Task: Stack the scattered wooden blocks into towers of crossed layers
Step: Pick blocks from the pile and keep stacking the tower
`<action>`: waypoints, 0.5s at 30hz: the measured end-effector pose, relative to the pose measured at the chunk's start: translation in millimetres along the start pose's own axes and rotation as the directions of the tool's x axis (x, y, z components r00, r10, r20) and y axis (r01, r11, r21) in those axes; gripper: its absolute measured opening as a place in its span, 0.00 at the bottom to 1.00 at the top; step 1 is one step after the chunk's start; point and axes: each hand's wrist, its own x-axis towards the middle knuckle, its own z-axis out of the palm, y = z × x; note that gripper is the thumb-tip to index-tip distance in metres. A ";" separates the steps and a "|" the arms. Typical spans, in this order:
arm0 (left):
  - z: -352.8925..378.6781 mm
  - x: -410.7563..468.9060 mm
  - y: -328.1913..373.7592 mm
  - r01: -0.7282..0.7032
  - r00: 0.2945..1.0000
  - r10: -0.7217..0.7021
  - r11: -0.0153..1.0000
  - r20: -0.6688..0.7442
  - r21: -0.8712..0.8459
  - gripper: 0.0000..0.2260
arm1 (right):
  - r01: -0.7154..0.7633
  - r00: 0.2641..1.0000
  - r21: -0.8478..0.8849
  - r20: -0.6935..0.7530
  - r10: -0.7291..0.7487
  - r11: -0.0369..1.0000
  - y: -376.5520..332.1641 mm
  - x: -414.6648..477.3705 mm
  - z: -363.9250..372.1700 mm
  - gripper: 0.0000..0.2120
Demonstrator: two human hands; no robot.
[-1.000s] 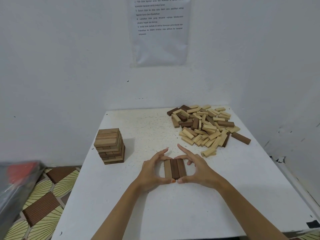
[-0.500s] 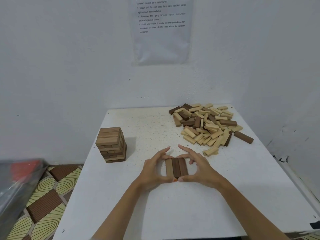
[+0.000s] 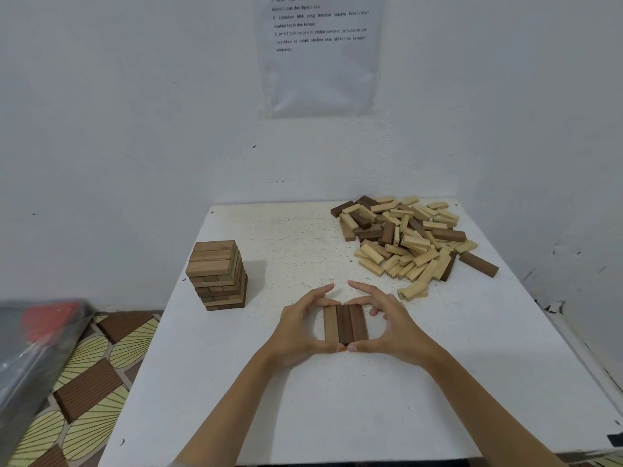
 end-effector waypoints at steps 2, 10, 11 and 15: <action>-0.5 -1.8 3.3 0.012 1.000 -0.011 0.999 0.009 -0.029 0.42 | -0.003 1.000 0.006 -0.012 0.003 1.000 -2.0 -2.1 0.7 0.47; -9.4 -12.1 15.1 0.037 0.999 -0.036 0.998 0.016 -0.042 0.43 | 0.021 1.000 0.066 -0.021 -0.020 0.998 -18.3 -8.5 0.4 0.46; -11.2 -14.1 17.5 0.030 1.000 -0.030 0.999 0.003 -0.031 0.43 | 0.036 0.999 0.069 -0.026 -0.034 0.997 -22.5 -9.1 0.1 0.46; -25.1 -20.7 35.3 -0.021 0.999 0.021 1.000 -0.037 0.008 0.43 | 0.104 0.994 0.097 -0.042 -0.101 0.990 -44.5 -10.4 -5.6 0.46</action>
